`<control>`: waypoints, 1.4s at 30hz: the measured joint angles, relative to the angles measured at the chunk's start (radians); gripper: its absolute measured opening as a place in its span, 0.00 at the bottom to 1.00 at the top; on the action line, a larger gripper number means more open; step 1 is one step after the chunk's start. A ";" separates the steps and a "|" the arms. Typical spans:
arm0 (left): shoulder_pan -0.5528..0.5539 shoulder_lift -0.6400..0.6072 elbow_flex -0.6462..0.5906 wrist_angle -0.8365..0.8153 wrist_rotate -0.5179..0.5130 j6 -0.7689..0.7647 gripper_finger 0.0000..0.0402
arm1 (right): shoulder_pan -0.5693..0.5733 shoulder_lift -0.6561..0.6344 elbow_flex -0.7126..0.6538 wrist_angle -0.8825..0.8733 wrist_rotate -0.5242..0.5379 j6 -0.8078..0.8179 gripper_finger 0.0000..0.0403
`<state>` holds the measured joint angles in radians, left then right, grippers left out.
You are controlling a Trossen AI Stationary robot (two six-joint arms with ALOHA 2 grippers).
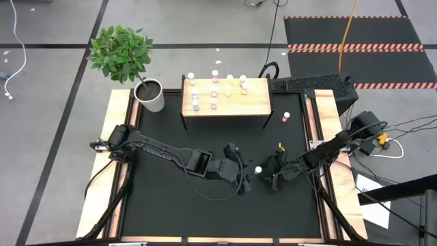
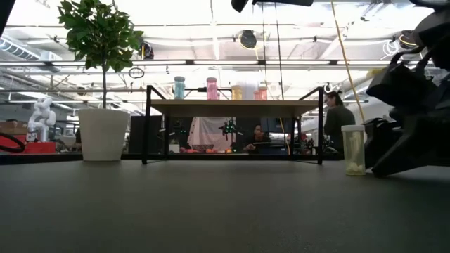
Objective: Pick and place medicine bottles onto shelf by color
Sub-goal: Put the yellow pill bottle on the shelf aligned with the other yellow pill bottles
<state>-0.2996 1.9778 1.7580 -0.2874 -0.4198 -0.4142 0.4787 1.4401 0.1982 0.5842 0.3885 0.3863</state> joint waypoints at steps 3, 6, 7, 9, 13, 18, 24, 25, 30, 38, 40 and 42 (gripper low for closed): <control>0.000 0.000 0.000 0.000 0.000 0.015 0.69 | -0.001 0.055 0.000 0.104 -0.011 -0.062 0.62; 0.004 0.000 0.000 0.000 0.000 0.020 0.69 | -0.006 0.106 0.000 0.180 -0.017 -0.081 0.62; 0.004 0.000 0.000 0.000 0.000 0.020 0.69 | -0.008 0.122 0.001 0.197 -0.017 -0.077 0.62; 0.005 0.000 0.000 0.000 0.000 0.020 0.69 | -0.015 0.148 0.003 0.228 -0.015 -0.073 0.60; 0.005 0.000 0.000 0.000 0.000 0.019 0.69 | -0.024 0.184 0.003 0.280 -0.011 -0.084 0.52; 0.003 0.000 0.000 0.000 0.000 0.017 0.69 | -0.026 0.188 0.003 0.281 0.001 -0.059 0.37; 0.007 0.009 0.001 0.003 0.000 -0.016 0.69 | -0.026 0.135 0.000 0.261 -0.011 -0.028 0.26; 0.009 0.015 0.003 0.007 0.001 -0.027 0.69 | -0.026 0.113 0.001 0.265 -0.026 -0.030 0.25; 0.021 0.059 -0.001 -0.007 0.012 0.017 0.69 | -0.026 -0.013 0.042 0.165 -0.053 -0.033 0.26; 0.053 0.082 -0.001 0.005 0.152 0.062 0.69 | -0.026 -0.173 0.259 -0.259 -0.079 -0.203 0.27; 0.054 0.074 -0.001 0.001 0.178 0.088 0.69 | -0.026 -0.192 0.298 -0.318 -0.080 -0.218 0.26; 0.055 0.070 -0.002 0.010 0.216 0.112 0.69 | -0.026 -0.211 0.323 -0.367 -0.082 -0.223 0.26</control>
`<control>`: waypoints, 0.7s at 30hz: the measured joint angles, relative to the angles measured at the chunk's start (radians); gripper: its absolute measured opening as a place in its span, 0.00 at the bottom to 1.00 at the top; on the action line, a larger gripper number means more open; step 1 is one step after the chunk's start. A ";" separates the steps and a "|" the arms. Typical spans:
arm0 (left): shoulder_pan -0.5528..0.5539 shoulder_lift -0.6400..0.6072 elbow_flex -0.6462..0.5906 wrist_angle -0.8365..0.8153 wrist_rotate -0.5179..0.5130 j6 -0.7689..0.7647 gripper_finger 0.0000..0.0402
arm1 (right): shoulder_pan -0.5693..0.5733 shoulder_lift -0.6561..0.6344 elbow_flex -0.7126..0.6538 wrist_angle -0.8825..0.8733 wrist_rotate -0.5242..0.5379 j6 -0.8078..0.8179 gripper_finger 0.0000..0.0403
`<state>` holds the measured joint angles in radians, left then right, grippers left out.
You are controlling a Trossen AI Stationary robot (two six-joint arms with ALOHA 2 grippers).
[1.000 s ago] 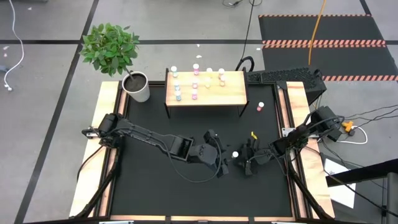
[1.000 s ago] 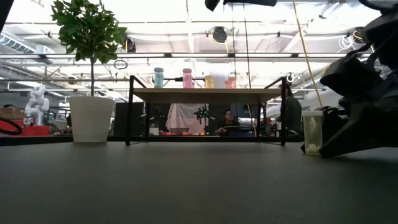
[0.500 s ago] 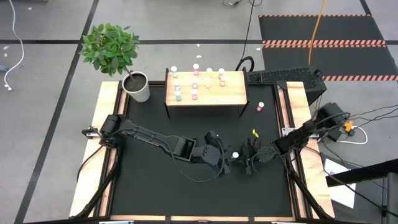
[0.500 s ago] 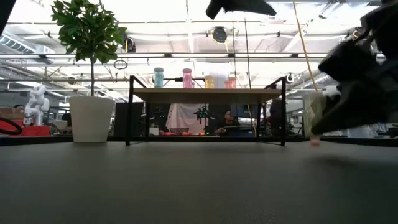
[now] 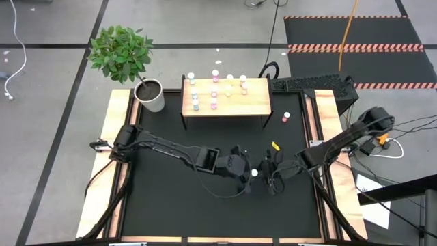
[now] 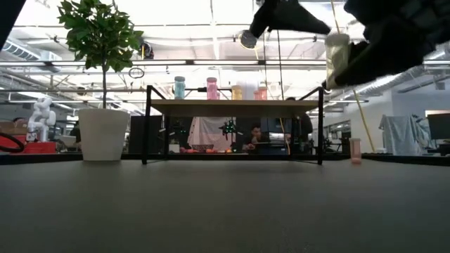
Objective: Pick and place medicine bottles onto shelf by color
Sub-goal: Put the yellow pill bottle on the shelf aligned with the other yellow pill bottles
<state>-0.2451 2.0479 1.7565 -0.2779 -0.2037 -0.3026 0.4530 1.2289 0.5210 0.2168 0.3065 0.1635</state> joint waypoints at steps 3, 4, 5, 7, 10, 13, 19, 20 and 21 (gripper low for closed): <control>-0.001 -0.002 0.000 -0.005 0.040 0.020 0.69 | -0.001 -0.015 0.031 -0.038 -0.022 0.000 0.26; -0.001 -0.001 0.000 -0.013 0.051 0.023 0.69 | -0.001 -0.017 0.037 -0.043 -0.022 0.000 0.26; -0.002 -0.001 0.000 -0.014 0.053 0.029 0.69 | -0.001 -0.017 0.041 -0.043 -0.023 0.000 0.26; -0.001 -0.001 0.000 -0.015 0.055 0.043 0.69 | -0.001 -0.016 0.042 -0.038 -0.023 0.000 0.26; -0.001 -0.001 0.000 -0.017 0.026 0.063 0.69 | -0.002 -0.016 0.043 -0.041 -0.022 0.005 0.26; 0.004 -0.001 0.000 -0.034 0.016 0.072 0.69 | -0.002 -0.016 0.043 -0.033 -0.020 0.005 0.27; 0.010 0.007 -0.001 -0.064 0.016 0.083 0.69 | -0.002 -0.016 0.043 -0.033 -0.018 0.007 0.27; 0.010 0.006 0.000 -0.056 0.015 0.089 0.69 | -0.003 -0.016 0.043 -0.033 -0.016 0.007 0.26; 0.010 0.006 0.000 -0.055 0.015 0.094 0.68 | -0.003 -0.016 0.043 -0.034 -0.015 0.007 0.26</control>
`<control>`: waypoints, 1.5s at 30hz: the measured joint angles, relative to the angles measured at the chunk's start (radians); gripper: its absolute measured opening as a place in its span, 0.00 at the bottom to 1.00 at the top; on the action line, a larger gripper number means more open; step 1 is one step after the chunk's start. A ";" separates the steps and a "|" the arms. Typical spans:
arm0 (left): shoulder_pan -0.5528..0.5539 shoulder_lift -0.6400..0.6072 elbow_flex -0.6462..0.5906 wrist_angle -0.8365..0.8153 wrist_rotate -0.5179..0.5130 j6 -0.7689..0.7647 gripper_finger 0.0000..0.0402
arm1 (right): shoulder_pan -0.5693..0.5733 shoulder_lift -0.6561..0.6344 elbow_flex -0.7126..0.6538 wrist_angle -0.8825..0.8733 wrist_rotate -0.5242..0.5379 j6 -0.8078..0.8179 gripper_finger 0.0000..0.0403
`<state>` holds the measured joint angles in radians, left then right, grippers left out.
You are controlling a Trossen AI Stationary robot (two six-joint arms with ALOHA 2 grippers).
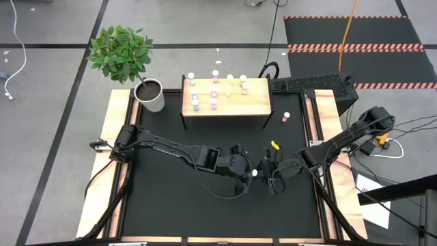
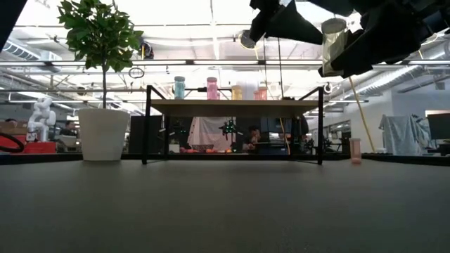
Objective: Pick and place medicine bottles onto shelf by color
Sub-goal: Put the yellow pill bottle on the shelf aligned with the other yellow pill bottles
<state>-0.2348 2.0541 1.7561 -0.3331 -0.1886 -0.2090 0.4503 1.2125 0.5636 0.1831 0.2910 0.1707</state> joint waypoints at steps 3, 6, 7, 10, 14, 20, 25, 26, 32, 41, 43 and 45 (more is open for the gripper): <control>0.002 0.000 0.000 -0.010 0.001 0.001 0.63 | 0.000 0.000 0.000 0.004 0.001 0.007 0.27; 0.011 0.000 0.000 -0.005 0.022 -0.013 0.55 | 0.000 0.000 0.000 0.004 0.003 0.011 0.27; 0.014 0.000 0.000 -0.005 0.023 -0.013 0.52 | 0.000 0.000 0.000 0.004 0.003 0.011 0.26; 0.022 0.000 0.000 -0.005 0.031 -0.014 0.45 | -0.001 0.000 0.000 0.001 0.010 0.012 0.27; 0.026 0.000 0.000 0.001 0.037 -0.013 0.39 | -0.001 0.000 0.000 0.002 0.023 0.013 0.27; 0.028 0.000 0.000 -0.001 0.034 -0.005 0.33 | -0.019 0.000 0.000 -0.001 0.021 0.028 0.27; 0.031 0.000 0.000 -0.001 0.031 -0.004 0.31 | -0.040 0.000 0.000 -0.001 0.019 0.059 0.28; 0.033 0.000 0.000 -0.002 0.030 -0.004 0.31 | -0.046 0.000 0.000 0.000 0.019 0.070 0.29; 0.048 0.000 0.000 0.001 0.024 -0.022 0.32 | -0.062 -0.040 0.000 -0.028 0.076 0.098 0.43; 0.081 -0.035 0.000 -0.002 0.010 -0.024 0.33 | -0.071 -0.253 0.000 -0.276 0.188 0.152 0.65; 0.091 -0.047 0.000 -0.015 0.000 -0.017 0.33 | -0.077 -0.295 0.000 -0.340 0.208 0.173 0.67; 0.103 -0.062 0.000 -0.001 -0.006 -0.010 0.33 | -0.078 -0.341 0.000 -0.413 0.240 0.210 0.68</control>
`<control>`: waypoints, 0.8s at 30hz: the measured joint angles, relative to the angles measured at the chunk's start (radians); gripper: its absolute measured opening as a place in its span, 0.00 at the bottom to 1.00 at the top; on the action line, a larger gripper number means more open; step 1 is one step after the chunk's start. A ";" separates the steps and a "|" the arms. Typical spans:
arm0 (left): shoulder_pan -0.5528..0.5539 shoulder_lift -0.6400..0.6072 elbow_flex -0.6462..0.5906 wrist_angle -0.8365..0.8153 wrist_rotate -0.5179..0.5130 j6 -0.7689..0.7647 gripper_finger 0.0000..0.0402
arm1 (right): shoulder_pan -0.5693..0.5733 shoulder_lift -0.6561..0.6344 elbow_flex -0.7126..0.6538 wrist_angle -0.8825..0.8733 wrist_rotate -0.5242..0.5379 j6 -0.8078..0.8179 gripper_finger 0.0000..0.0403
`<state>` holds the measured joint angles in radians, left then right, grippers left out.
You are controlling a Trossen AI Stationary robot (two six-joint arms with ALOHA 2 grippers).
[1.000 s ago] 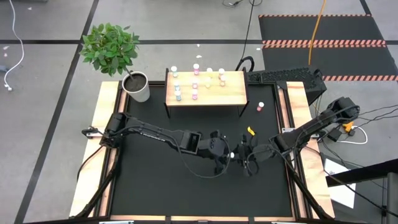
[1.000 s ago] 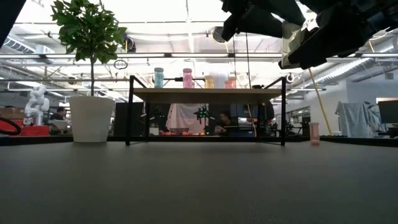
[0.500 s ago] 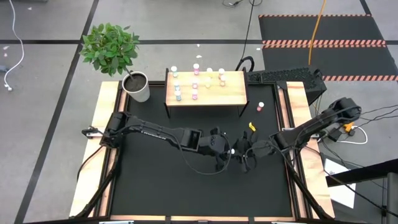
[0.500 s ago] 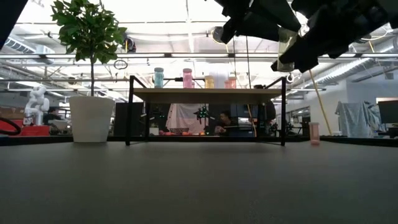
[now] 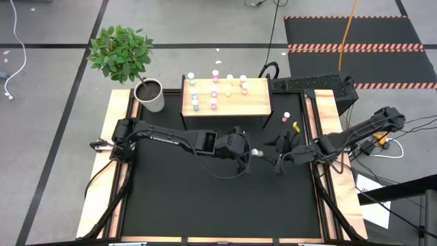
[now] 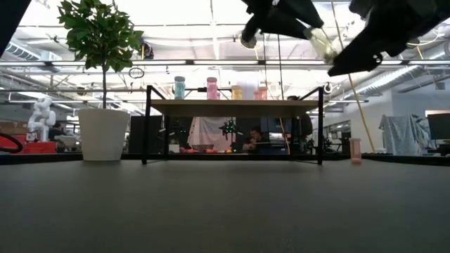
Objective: Pick and place medicine bottles onto shelf by color
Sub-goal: Put the yellow pill bottle on the shelf aligned with the other yellow pill bottles
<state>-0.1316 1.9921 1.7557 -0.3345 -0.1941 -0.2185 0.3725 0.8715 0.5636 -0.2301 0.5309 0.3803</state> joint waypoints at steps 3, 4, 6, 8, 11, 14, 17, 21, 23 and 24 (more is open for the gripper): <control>0.017 -0.019 0.000 0.001 -0.026 0.001 0.33 | 0.000 -0.058 0.000 -0.100 0.051 0.061 0.68; 0.022 -0.030 0.000 -0.008 -0.035 0.001 0.33 | 0.000 -0.076 -0.001 -0.135 0.053 0.078 0.68; 0.040 -0.042 0.000 -0.026 -0.049 0.005 0.33 | 0.000 -0.103 -0.001 -0.171 0.053 0.101 0.68; 0.064 -0.058 0.000 -0.015 -0.071 0.007 0.33 | 0.000 -0.124 -0.001 -0.208 0.049 0.106 0.68; 0.106 -0.082 0.001 -0.022 -0.078 0.009 0.33 | 0.000 -0.138 -0.001 -0.227 0.057 0.108 0.68; 0.158 -0.108 0.000 -0.093 -0.077 0.011 0.33 | -0.002 -0.138 -0.001 -0.234 0.096 0.102 0.68; 0.224 -0.123 0.001 -0.163 -0.078 0.014 0.33 | -0.016 -0.138 -0.001 -0.253 0.132 0.105 0.68; 0.317 -0.149 0.000 -0.276 -0.059 0.007 0.33 | -0.053 -0.134 -0.001 -0.282 0.149 0.171 0.68; 0.356 -0.163 -0.001 -0.320 -0.022 0.007 0.33 | -0.066 -0.135 -0.001 -0.280 0.148 0.206 0.68; 0.373 -0.166 0.002 -0.301 -0.003 0.007 0.33 | -0.071 -0.135 -0.001 -0.283 0.148 0.214 0.68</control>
<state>0.2411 1.8264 1.7573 -0.6353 -0.1975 -0.2115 0.3010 0.7370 0.5629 -0.5128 0.6787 0.5939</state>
